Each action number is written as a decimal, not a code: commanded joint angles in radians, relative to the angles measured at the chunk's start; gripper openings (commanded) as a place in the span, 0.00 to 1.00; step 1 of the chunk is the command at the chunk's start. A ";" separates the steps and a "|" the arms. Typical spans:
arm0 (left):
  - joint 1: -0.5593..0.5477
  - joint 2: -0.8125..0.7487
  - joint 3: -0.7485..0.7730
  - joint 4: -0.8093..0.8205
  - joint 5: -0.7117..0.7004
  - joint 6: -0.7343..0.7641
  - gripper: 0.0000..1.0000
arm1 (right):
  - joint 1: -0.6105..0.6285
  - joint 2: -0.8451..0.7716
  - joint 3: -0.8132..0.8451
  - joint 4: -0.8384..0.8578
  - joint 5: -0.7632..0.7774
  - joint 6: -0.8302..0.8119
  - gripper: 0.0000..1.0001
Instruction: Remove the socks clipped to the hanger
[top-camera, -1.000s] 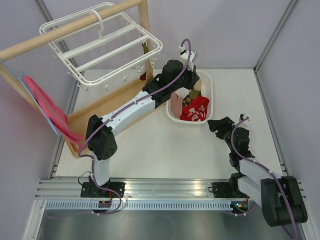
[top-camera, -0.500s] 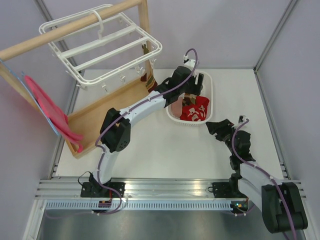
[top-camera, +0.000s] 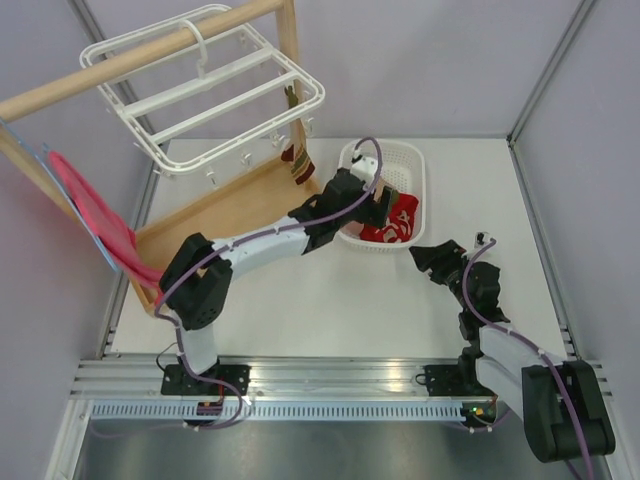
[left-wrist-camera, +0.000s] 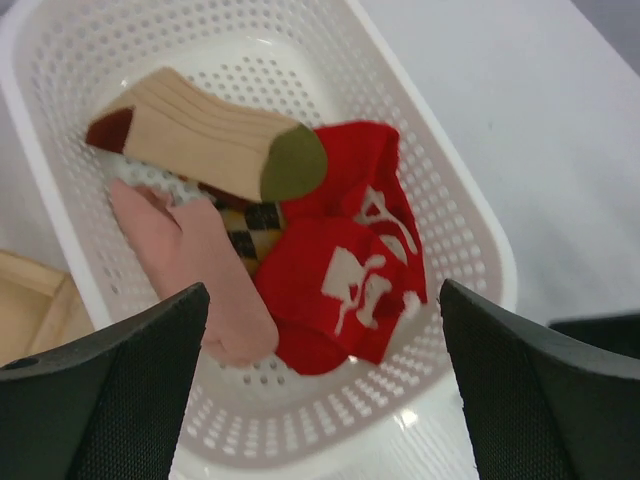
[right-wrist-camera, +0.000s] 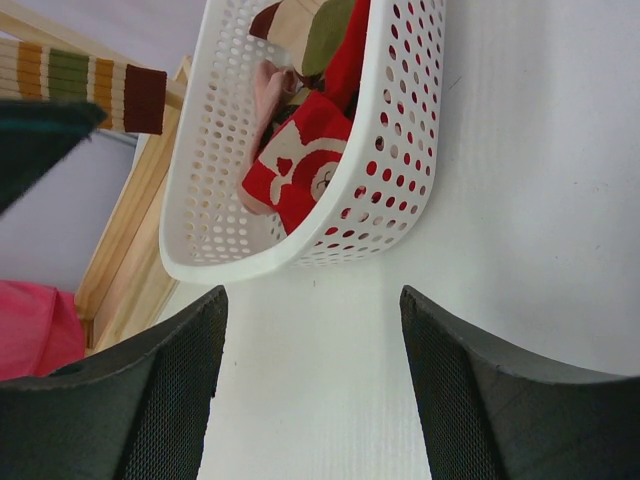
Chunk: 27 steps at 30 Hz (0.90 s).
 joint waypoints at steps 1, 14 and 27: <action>-0.060 -0.189 -0.251 0.315 0.003 0.104 0.95 | -0.003 -0.014 -0.012 0.038 -0.021 0.008 0.74; -0.088 -0.613 -0.950 0.829 -0.322 0.012 1.00 | -0.005 -0.088 -0.008 -0.021 -0.037 0.014 0.74; 0.096 -0.565 -1.085 1.208 -0.355 -0.062 1.00 | -0.003 -0.092 0.001 -0.040 -0.042 -0.009 0.74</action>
